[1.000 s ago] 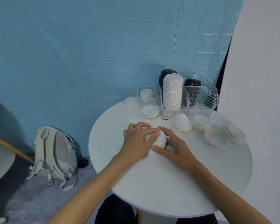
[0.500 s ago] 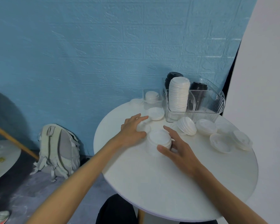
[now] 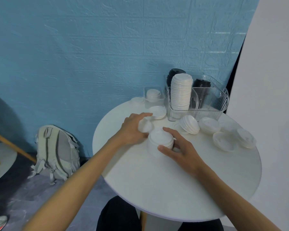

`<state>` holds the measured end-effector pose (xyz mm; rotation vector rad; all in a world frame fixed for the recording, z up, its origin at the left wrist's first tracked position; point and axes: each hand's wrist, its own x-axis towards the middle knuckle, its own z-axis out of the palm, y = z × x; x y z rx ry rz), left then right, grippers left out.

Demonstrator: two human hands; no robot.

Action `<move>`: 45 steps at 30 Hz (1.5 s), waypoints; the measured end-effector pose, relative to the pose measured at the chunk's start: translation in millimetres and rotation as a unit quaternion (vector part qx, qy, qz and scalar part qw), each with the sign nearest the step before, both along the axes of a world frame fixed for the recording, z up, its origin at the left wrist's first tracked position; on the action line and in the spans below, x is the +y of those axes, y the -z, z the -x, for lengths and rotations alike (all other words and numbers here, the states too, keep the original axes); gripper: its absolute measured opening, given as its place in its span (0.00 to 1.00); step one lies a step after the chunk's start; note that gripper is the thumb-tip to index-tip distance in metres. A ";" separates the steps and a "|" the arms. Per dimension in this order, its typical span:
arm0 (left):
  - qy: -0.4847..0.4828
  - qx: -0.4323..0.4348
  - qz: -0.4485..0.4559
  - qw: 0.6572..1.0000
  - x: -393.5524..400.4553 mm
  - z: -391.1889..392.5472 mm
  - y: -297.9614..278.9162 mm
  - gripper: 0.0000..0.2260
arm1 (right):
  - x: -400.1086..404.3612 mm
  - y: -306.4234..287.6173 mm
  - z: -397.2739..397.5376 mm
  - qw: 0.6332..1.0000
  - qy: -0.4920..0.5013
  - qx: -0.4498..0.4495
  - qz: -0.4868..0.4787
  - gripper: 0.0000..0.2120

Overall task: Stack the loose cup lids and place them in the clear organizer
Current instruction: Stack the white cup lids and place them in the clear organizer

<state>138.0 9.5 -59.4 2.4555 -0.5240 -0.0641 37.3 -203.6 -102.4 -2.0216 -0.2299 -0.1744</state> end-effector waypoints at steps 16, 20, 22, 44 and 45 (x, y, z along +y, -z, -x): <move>0.031 0.087 0.512 0.854 -39.3 66.3 -8.7 0.26 | 2.1 -1.5 0.1 1.000 0.008 0.010 -0.019 0.31; 0.019 0.070 0.479 0.875 -39.7 67.5 13.0 0.26 | 1.7 -2.5 -0.4 0.999 0.015 0.013 -0.025 0.36; 0.009 0.038 0.416 0.909 -38.8 68.1 18.7 0.27 | 1.0 -1.6 -1.3 0.999 0.016 0.014 -0.028 0.39; 0.072 0.099 0.305 0.945 -32.7 65.6 23.3 0.17 | 7.2 -1.6 3.0 1.000 0.012 -0.010 0.002 0.39; 0.075 0.107 0.304 0.944 -32.9 66.8 22.5 0.17 | 7.0 -1.7 3.0 1.000 0.012 -0.012 0.002 0.38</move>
